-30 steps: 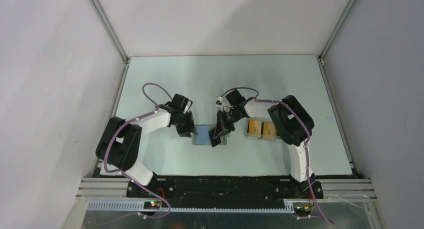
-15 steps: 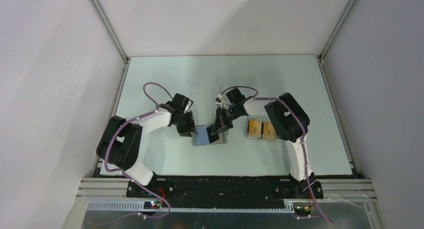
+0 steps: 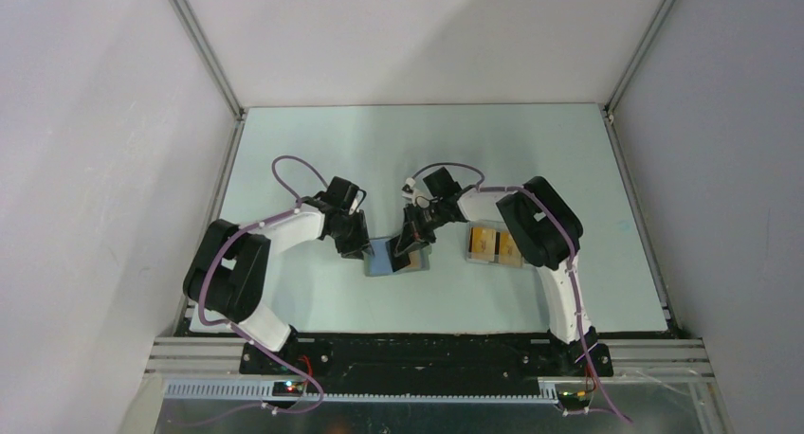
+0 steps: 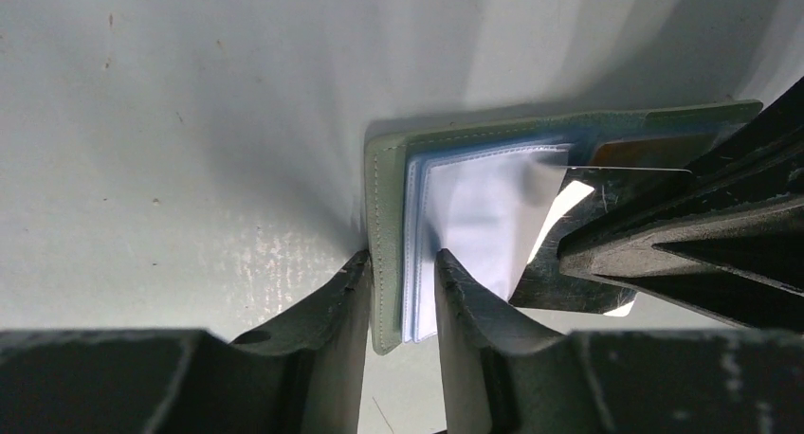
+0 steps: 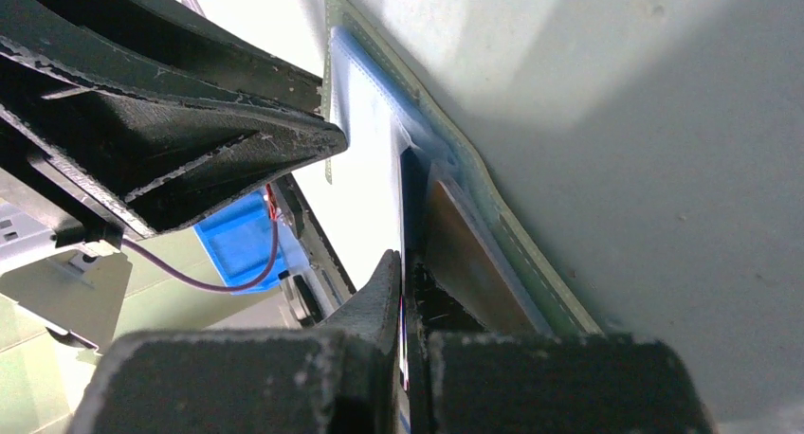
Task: Put the credit cards into the card holder
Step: Insert the credit card into the card holder.
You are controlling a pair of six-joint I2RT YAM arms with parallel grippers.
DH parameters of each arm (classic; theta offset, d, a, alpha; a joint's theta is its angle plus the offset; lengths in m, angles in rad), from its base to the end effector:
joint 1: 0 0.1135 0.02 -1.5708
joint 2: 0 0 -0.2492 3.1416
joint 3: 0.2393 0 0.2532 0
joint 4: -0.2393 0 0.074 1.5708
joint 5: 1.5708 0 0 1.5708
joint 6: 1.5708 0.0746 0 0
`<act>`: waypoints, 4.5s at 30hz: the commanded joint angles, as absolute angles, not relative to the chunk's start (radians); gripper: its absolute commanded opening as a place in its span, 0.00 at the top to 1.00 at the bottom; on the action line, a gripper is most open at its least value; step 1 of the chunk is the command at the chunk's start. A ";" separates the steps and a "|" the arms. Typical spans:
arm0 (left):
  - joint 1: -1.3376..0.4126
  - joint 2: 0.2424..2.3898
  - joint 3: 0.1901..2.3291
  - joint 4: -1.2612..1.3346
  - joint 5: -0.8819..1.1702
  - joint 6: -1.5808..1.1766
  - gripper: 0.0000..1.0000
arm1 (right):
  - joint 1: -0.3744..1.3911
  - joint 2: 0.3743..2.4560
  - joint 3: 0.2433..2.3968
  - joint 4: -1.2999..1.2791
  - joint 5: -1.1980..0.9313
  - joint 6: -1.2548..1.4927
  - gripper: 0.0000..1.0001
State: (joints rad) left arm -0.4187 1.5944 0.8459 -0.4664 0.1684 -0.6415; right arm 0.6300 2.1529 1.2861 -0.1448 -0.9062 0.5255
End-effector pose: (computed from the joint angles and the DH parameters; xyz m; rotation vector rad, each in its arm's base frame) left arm 0.2675 -0.1327 0.1009 -0.2769 2.8688 -0.4719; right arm 0.3093 0.2982 0.0713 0.5136 -2.6544 -1.5120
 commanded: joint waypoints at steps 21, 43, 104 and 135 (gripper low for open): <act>-0.434 1.625 0.855 -0.475 0.163 -0.606 0.77 | 0.672 2.104 1.246 0.040 -0.731 0.617 1.00; -0.434 1.647 0.868 -0.484 0.159 -0.617 1.00 | 0.669 1.984 1.152 0.046 -0.599 0.577 1.00; -0.452 1.698 0.928 -0.529 0.167 -0.585 0.96 | 0.639 2.142 1.132 0.272 -0.839 0.736 0.83; -0.450 1.715 0.951 -0.529 0.164 -0.604 0.97 | 0.731 2.118 1.431 -0.344 -0.621 0.469 0.45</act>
State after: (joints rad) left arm -0.4408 1.6833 0.9405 -0.5346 0.1791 -0.6037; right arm 0.7033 2.0819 1.4059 -0.3393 -0.5423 0.4763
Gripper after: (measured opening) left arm 0.036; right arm 0.559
